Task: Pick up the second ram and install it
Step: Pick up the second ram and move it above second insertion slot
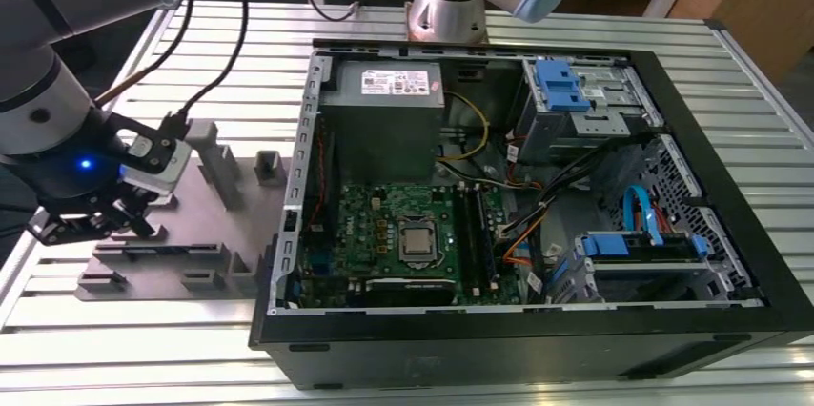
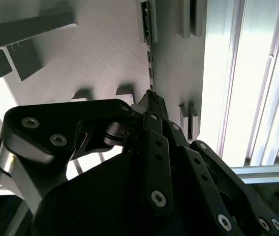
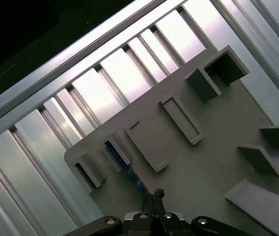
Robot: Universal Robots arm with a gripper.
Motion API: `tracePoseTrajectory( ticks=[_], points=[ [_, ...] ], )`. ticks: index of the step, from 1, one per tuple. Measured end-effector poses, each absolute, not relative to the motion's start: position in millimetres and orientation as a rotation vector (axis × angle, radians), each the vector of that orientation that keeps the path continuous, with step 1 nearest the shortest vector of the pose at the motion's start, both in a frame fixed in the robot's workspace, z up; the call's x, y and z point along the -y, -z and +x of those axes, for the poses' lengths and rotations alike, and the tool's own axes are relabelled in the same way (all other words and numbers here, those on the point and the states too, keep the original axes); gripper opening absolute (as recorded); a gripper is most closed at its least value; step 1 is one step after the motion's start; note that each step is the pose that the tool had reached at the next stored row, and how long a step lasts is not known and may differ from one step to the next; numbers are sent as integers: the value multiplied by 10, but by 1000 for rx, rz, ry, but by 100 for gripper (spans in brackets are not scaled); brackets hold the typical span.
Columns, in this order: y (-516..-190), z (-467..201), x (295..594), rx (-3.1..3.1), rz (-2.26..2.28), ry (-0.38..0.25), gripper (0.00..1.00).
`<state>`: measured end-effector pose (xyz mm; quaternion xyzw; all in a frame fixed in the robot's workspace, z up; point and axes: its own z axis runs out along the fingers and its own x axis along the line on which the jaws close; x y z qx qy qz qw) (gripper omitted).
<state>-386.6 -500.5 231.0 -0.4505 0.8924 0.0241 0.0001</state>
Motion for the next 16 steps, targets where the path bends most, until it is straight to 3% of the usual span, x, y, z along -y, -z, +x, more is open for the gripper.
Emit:
tracePoseTrajectory(
  ticks=[16],
  points=[
    [-2307, -3866, 5004, -2605, -1765, -75, 7]
  ],
)
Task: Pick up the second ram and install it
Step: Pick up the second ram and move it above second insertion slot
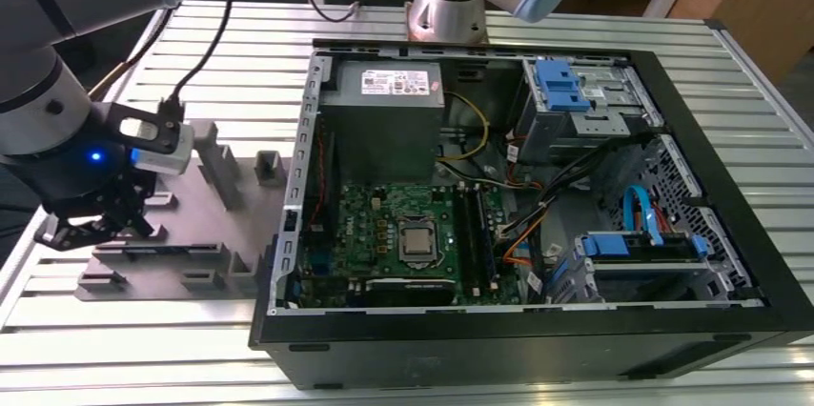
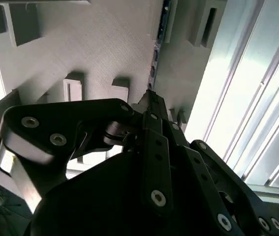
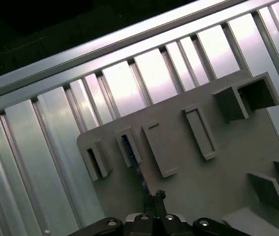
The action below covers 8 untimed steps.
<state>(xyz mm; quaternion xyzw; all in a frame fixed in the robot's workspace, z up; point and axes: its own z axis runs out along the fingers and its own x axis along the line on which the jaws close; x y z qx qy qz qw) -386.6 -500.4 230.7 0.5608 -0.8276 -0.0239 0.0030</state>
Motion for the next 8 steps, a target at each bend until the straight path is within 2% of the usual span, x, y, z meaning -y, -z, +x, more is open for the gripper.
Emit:
tracePoseTrajectory(
  ticks=[8],
  points=[
    [-2303, -3866, 5005, 2459, 1939, 74, 7]
  ],
)
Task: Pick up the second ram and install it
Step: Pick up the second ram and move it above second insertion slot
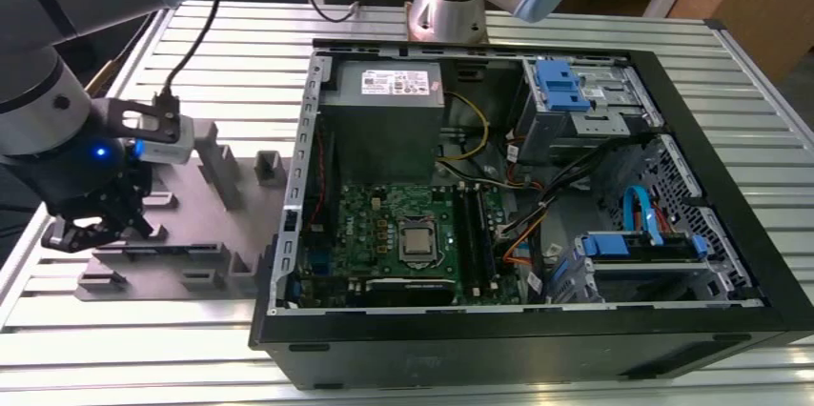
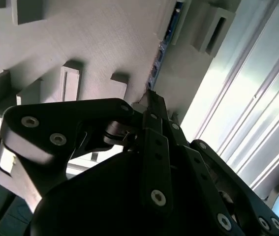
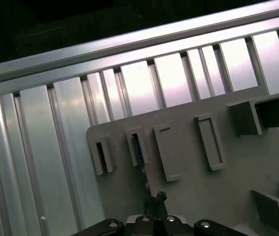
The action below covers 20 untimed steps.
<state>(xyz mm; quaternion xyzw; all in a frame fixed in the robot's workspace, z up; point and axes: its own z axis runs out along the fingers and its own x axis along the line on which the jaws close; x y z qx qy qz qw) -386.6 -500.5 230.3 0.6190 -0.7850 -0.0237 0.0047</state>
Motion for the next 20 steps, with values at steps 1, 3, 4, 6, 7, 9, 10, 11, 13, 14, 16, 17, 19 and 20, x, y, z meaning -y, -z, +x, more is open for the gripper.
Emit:
tracePoseTrajectory(
  ticks=[1, 3, 4, 6, 7, 9, 10, 11, 13, 14, 16, 17, 19, 20],
  points=[
    [-2302, -3866, 5005, 2441, 1960, 74, 7],
    [-2301, -3866, 5005, 2406, 2002, 74, 7],
    [-2301, -3866, 5005, 2388, 2023, 73, 7],
    [-2300, -3866, 5005, 2353, 2062, 73, 7],
    [-2299, -3866, 5005, 2336, 2081, 73, 7],
    [-2298, -3866, 5005, 2301, 2119, 73, 7],
    [-2297, -3866, 5005, 2283, 2138, 73, 7],
    [-2297, -3866, 5004, 2263, 2158, 72, 7],
    [-2296, -3866, 5005, 2226, 2195, 72, 7],
    [-2295, -3866, 5005, 2207, 2213, 72, 7],
    [-2294, -3866, 5005, 2172, 2247, 71, 7],
    [-2294, -3866, 5005, 2153, 2264, 71, 7],
    [-2293, -3866, 5005, 2115, 2299, 71, 7],
    [-2292, -3866, 5005, 2098, 2315, 71, 7]
  ],
)
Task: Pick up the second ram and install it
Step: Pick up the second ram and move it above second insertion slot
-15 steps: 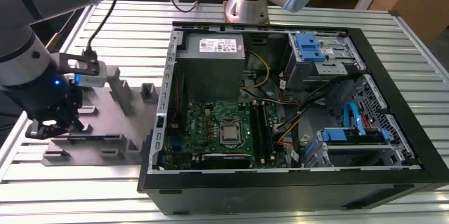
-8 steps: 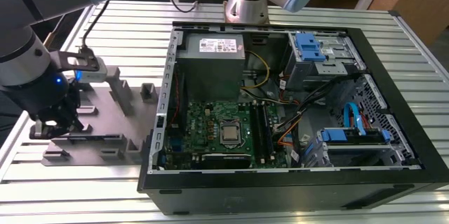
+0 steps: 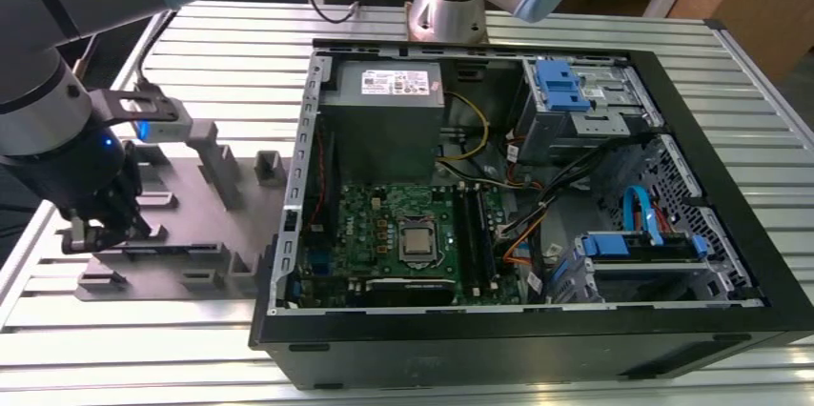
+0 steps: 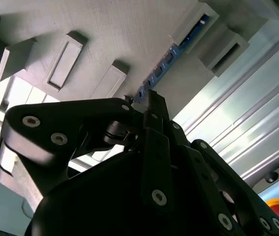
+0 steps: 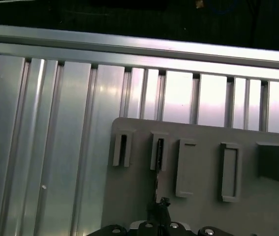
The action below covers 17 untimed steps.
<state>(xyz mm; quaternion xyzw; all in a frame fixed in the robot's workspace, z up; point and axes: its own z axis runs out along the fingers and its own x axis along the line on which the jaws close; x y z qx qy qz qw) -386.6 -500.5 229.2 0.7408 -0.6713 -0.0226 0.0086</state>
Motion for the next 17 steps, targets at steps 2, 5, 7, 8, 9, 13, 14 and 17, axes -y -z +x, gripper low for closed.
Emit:
tracePoseTrajectory(
  ticks=[2, 5, 7, 8, 9, 13, 14, 17],
  points=[
    [-2291, -3866, 5005, 2070, 2338, 70, 7],
    [-2291, -3866, 5004, 2070, 2340, 72, 7],
    [-2291, -3866, 5004, 2071, 2341, 73, 7],
    [-2291, -3866, 5004, 2071, 2341, 73, 7],
    [-2291, -3866, 5004, 2071, 2341, 74, 8],
    [-2291, -3866, 5004, 2072, 2342, 75, 21],
    [-2291, -3866, 5004, 2072, 2342, 75, 21],
    [-2254, -3865, 5011, 2082, 2333, 76, 21]
  ],
)
